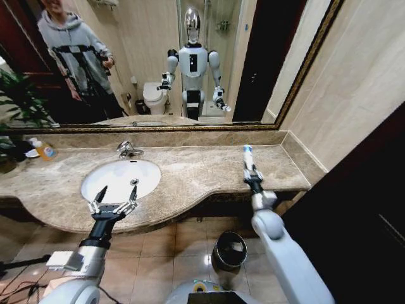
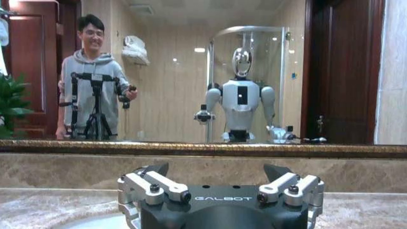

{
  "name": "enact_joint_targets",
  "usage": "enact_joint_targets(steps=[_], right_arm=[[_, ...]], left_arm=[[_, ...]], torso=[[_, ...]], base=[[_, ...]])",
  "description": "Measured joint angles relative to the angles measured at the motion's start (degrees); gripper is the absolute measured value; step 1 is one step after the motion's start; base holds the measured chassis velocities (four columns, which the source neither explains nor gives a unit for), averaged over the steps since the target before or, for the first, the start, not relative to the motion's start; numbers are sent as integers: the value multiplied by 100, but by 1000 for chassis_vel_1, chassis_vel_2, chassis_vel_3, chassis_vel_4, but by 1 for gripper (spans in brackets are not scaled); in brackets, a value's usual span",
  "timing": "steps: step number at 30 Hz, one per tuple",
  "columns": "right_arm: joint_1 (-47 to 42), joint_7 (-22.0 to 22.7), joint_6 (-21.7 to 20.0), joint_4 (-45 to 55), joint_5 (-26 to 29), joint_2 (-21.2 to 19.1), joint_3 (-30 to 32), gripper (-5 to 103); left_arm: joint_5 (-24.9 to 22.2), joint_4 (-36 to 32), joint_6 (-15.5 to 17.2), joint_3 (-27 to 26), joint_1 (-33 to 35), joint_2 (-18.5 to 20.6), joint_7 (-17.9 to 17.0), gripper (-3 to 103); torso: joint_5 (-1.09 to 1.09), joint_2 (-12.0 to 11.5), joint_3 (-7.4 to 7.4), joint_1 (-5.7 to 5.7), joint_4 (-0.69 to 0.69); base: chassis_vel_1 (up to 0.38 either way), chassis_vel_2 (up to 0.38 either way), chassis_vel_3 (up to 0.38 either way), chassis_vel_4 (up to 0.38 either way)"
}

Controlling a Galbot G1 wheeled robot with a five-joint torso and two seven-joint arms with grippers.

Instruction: Pick up the trash from the sink and place it in the trash bin.

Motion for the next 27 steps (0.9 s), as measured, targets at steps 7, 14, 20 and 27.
enact_joint_targets(steps=[7, 14, 20, 27], right_arm=[[-1053, -47, 601, 55, -282, 571, 244, 28], [-1666, -28, 1358, -784, -1106, 1087, 208, 28], [-1736, -37, 1530, -1761, -1099, 1130, -9, 28], [-876, -996, 981, -3601, -768, 1090, -133, 28]], left_arm=[[0, 0, 0, 0, 0, 0, -1, 100], [0, 0, 0, 0, 0, 0, 0, 100], [0, 0, 0, 0, 0, 0, 0, 100], [0, 0, 0, 0, 0, 0, -1, 100]], torso=[[-3, 0, 0, 0, 1], [-2, 0, 1, 1, 1], [-3, 0, 1, 1, 0], [-3, -1, 2, 1, 1]], base=[[0, 0, 0, 0], [0, 0, 0, 0], [0, 0, 0, 0], [0, 0, 0, 0]])
